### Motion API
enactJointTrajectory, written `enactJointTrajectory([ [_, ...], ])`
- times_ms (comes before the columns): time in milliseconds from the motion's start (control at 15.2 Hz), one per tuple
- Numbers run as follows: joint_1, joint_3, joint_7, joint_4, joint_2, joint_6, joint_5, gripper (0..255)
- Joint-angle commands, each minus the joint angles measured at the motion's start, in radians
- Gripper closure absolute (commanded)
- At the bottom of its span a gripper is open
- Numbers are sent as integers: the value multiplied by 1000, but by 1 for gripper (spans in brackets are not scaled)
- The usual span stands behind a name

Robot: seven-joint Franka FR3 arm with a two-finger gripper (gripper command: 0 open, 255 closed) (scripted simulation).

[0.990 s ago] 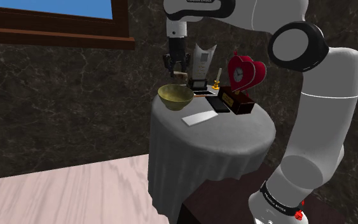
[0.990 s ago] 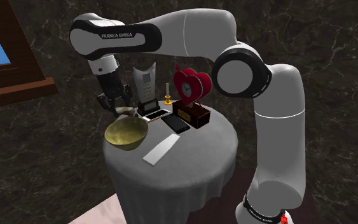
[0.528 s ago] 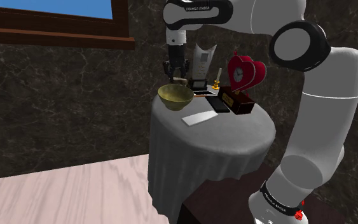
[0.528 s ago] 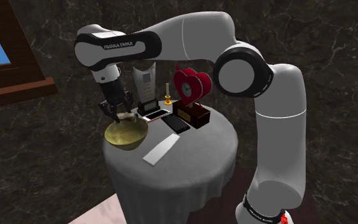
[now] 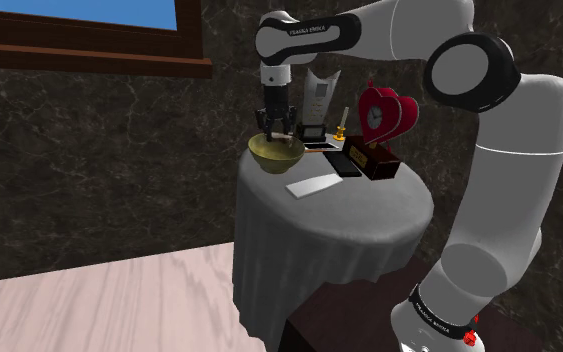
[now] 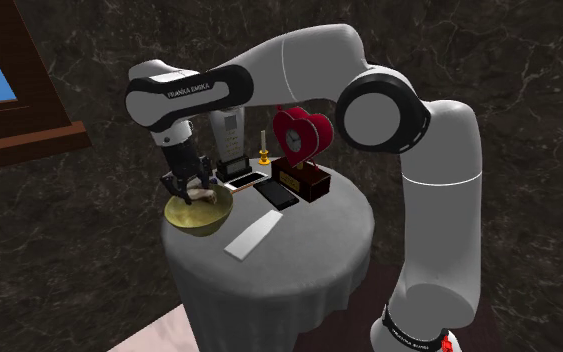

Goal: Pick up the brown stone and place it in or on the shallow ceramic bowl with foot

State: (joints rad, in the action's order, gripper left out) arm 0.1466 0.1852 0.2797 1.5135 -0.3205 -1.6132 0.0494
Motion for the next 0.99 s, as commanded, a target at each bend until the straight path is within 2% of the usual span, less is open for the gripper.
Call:
enactJointTrajectory([
  [0,0,0,1,6,-2,-8,0,255],
  [330,0,0,1,6,-2,-8,0,255],
  [396,0,0,1,6,-2,-8,0,0],
  [726,0,0,1,6,-2,-8,0,0],
  [924,-8,1,2,-138,-33,105,5,0],
])
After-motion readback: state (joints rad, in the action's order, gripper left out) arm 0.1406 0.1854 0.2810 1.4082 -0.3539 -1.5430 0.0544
